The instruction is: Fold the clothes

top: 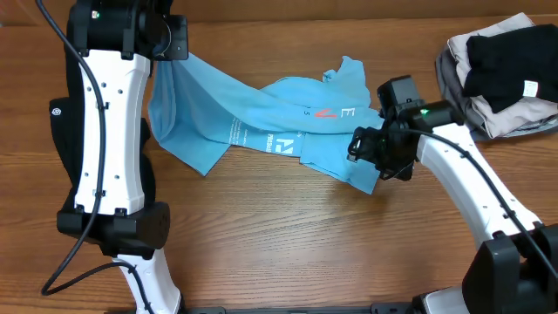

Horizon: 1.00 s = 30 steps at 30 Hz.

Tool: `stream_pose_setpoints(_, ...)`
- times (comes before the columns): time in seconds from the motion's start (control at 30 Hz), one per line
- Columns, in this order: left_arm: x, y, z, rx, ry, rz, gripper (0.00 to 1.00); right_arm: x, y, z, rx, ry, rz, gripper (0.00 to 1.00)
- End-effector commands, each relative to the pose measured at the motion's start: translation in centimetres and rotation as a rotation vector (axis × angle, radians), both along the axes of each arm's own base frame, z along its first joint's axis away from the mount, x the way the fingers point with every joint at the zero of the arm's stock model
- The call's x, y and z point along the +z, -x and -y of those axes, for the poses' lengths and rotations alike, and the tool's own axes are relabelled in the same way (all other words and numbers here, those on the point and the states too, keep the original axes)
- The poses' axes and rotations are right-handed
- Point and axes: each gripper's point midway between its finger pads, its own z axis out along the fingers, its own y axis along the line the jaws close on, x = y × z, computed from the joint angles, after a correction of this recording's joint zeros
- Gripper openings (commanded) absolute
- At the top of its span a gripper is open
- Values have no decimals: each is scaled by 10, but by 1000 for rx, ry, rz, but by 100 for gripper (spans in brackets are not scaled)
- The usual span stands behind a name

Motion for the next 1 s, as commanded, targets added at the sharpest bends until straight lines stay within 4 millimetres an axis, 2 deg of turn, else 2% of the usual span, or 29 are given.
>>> stream_pose_setpoints(0.0,0,-1,-1,-9,1,0,4,-11,4,-2,1,-8,-5,87)
stream_pose_setpoints(0.23,0,-1,-1,-8,1,2,4,-28,3,-2,2,-12,18,87)
stream_pose_setpoints(0.37,0,-1,-1,-8,2,2,4,-46,10,1,0,-3,9,86)
stream_pose_setpoints(0.53,1,-2,-1,-8,3,8,4,-67,10,7,-7,24,48,86)
stream_pose_setpoints(0.97,1,-2,-1,-5,5,7,5,-83,3,8,-15,19,117,82)
